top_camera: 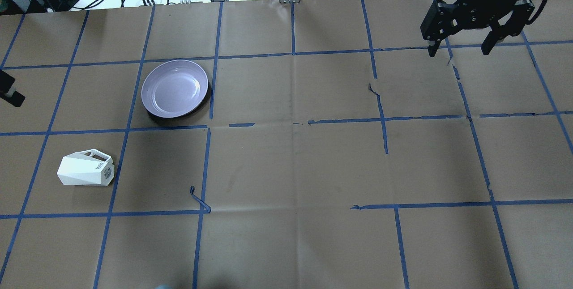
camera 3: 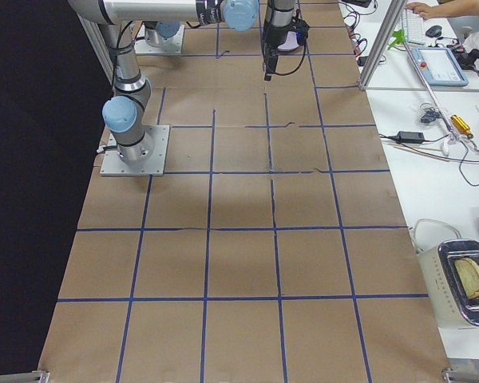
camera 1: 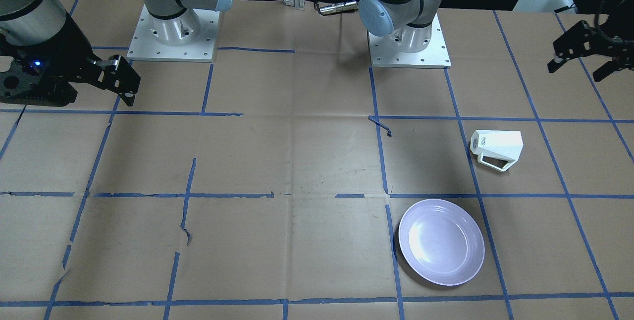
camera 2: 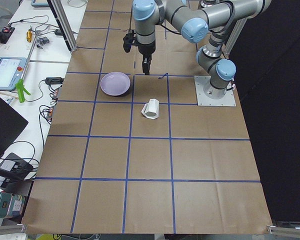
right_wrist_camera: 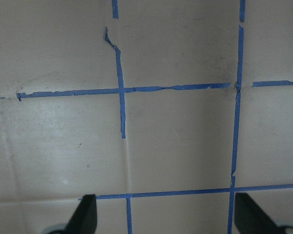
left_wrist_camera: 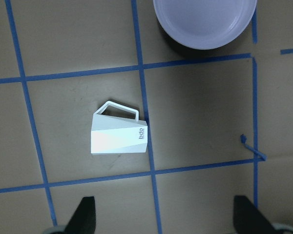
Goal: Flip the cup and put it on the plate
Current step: 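Move the left gripper down toward the white mug lying on its side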
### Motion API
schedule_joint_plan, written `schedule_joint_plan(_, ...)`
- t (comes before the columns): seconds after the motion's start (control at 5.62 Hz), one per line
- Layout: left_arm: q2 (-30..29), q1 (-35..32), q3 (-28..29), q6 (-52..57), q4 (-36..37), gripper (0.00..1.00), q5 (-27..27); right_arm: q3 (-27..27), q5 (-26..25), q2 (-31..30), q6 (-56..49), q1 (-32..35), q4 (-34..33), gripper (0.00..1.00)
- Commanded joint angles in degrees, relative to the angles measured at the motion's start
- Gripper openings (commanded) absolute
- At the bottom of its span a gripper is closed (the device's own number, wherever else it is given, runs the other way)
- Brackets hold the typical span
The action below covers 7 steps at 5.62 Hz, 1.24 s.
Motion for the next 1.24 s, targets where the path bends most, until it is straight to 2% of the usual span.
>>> schedule_joint_plan(0.0, -8.51, 9.37, 1.41, 15.33, 0.91, 0.98, -4.94, 0.0, 0.0, 0.0, 0.0, 0.0, 0.0, 1.0)
schedule_joint_plan(0.71, -22.76, 10.37, -0.33, 27.86, -0.13, 0.98, -9.63, 0.0, 0.0, 0.0, 0.0, 0.0, 0.0, 1.0)
schedule_joint_plan(1.07, -29.36, 11.16, -1.66, 31.92, -2.15, 0.98, -10.08, 0.0, 0.0, 0.0, 0.0, 0.0, 0.0, 1.0)
